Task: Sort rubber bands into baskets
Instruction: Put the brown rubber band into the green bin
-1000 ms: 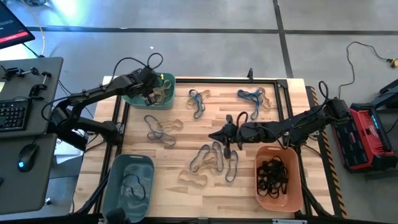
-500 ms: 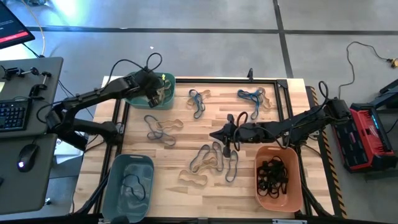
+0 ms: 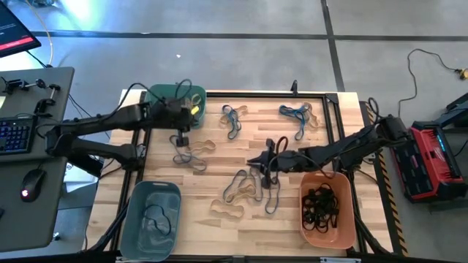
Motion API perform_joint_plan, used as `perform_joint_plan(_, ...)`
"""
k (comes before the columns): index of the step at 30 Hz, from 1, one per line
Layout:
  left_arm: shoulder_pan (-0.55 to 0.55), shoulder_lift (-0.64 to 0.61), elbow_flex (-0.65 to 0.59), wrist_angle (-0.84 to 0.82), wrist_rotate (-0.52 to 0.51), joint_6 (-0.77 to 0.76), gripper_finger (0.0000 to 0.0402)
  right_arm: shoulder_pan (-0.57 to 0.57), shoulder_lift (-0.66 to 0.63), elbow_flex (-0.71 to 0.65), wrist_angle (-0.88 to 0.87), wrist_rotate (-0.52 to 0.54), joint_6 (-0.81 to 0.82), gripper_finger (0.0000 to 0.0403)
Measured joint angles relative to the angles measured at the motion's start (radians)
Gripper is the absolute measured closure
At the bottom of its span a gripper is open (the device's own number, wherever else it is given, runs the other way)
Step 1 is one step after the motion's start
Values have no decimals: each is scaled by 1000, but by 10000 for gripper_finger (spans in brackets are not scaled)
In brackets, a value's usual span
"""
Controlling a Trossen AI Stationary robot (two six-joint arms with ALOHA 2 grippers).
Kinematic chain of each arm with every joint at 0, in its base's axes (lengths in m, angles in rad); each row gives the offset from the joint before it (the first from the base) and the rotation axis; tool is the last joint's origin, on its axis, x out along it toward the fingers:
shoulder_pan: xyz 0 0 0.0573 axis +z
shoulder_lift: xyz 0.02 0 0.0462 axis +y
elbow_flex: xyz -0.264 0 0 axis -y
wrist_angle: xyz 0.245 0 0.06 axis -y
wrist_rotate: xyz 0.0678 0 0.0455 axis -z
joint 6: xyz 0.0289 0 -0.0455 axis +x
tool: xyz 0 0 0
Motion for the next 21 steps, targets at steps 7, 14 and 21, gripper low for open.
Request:
perform_joint_plan(7,-145,-5,-34,77,1,-32,372,74,45,0,-2,-50,46,280)
perform_joint_plan(14,-186,-10,-130,215,18,-76,372,152,45,0,-75,-19,116,225)
perform_joint_plan(21,-213,-10,-191,288,18,-114,372,176,45,0,-194,3,263,195)
